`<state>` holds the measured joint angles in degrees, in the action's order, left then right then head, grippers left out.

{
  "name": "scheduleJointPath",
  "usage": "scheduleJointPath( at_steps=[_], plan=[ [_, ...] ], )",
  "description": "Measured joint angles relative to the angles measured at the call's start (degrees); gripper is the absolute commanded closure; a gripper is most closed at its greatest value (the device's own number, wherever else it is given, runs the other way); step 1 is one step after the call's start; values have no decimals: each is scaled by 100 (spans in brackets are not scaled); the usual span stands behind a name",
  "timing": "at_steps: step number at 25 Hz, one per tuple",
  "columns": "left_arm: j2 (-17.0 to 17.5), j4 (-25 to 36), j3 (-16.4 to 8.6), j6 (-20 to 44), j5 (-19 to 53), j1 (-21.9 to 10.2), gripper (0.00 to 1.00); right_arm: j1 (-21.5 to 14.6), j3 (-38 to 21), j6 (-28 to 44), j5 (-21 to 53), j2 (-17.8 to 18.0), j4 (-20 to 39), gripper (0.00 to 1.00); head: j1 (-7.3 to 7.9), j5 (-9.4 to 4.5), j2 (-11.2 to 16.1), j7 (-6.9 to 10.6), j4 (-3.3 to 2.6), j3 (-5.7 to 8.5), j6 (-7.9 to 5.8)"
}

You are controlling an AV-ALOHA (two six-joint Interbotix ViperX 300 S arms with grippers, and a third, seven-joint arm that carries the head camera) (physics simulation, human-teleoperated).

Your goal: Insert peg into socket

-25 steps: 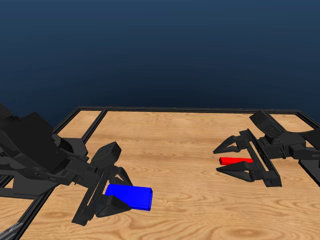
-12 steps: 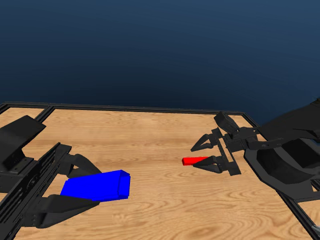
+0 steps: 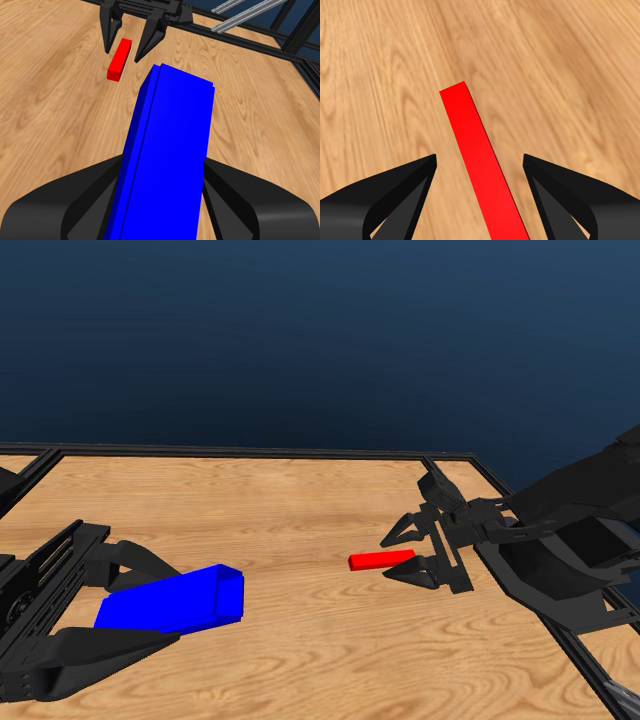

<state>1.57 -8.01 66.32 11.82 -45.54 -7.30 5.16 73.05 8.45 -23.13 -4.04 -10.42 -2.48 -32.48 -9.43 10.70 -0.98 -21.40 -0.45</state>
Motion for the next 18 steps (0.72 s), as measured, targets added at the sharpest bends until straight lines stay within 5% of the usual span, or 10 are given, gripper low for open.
scheduleJointPath(
  at_steps=[1,2,10,18],
  plan=[
    [-19,24,-12,30,-20,23,100,8,12,43,-63,68,18,23,-12,-4,23,-8,-2,19,-4],
    [-39,47,-15,59,-42,44,100,10,22,85,-123,155,38,100,-23,-9,42,-16,-4,36,-7],
    [-12,121,-12,131,-25,138,100,165,60,-194,-355,281,46,100,-57,-40,63,-108,-2,68,-4],
    [50,-51,46,186,302,123,100,-387,-1129,-631,596,-53,205,100,31,48,-242,-392,55,-73,109]
  ],
)
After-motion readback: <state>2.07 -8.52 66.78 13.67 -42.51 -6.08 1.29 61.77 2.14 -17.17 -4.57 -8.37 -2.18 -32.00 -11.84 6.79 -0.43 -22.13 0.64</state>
